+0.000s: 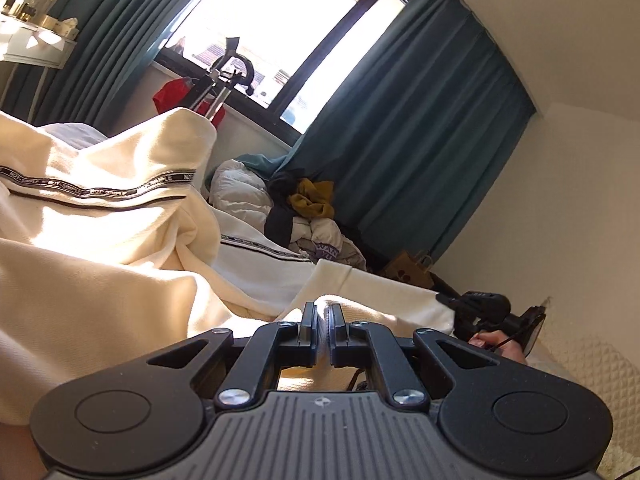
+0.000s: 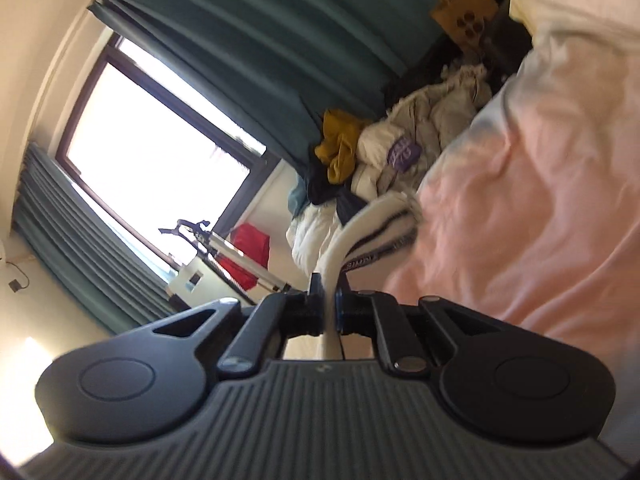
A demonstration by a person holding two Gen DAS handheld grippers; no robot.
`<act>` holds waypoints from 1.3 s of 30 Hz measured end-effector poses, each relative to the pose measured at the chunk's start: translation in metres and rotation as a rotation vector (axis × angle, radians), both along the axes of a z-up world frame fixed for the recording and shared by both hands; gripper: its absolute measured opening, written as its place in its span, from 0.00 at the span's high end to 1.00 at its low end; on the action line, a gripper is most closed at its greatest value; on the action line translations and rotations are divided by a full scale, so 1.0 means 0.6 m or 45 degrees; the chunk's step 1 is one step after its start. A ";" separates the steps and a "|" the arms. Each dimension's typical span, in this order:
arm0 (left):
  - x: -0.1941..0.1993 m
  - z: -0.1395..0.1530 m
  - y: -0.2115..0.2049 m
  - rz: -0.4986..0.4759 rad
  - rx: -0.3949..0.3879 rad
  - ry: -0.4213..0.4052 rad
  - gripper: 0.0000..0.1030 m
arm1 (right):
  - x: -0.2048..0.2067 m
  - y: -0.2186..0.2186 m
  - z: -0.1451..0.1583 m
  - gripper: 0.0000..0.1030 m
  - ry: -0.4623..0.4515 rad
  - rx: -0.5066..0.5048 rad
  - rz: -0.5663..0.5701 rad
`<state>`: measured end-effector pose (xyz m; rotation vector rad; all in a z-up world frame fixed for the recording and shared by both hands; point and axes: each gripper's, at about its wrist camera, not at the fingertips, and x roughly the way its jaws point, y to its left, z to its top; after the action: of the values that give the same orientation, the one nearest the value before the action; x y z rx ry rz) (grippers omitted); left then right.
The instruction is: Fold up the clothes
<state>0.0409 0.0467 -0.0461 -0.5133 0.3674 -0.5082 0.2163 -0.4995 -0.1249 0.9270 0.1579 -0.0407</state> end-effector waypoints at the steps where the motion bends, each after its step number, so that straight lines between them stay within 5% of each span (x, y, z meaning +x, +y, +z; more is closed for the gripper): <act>1: -0.006 -0.001 -0.012 -0.026 0.010 0.004 0.95 | -0.027 -0.015 0.006 0.92 -0.002 0.003 -0.050; 7: -0.044 -0.019 -0.080 -0.166 0.213 -0.002 0.94 | -0.203 -0.090 0.008 0.92 0.034 0.087 -0.316; 10: -0.048 -0.034 -0.092 -0.203 0.228 0.047 0.94 | -0.278 -0.105 -0.012 0.92 0.108 0.084 -0.416; 15: -0.047 -0.043 -0.094 -0.255 0.245 0.099 0.88 | -0.306 -0.132 -0.079 0.92 0.351 0.122 -0.440; 20: -0.063 -0.036 -0.094 -0.279 0.255 0.121 0.57 | -0.315 -0.157 -0.154 0.92 0.450 0.369 -0.469; 24: -0.079 -0.029 -0.096 -0.299 0.271 0.135 0.38 | -0.324 -0.148 -0.163 0.92 0.480 0.377 -0.462; 30: -0.086 -0.020 -0.007 -0.110 0.062 0.352 0.21 | -0.318 -0.146 -0.152 0.92 0.492 0.298 -0.440; 39: -0.081 -0.024 0.169 0.287 -0.333 0.726 0.17 | -0.304 -0.144 -0.147 0.92 0.484 0.248 -0.451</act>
<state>-0.0075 0.1478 -0.0602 -0.9454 0.7828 -0.1810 0.0339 -0.5860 -0.2132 1.1269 0.3524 -0.5395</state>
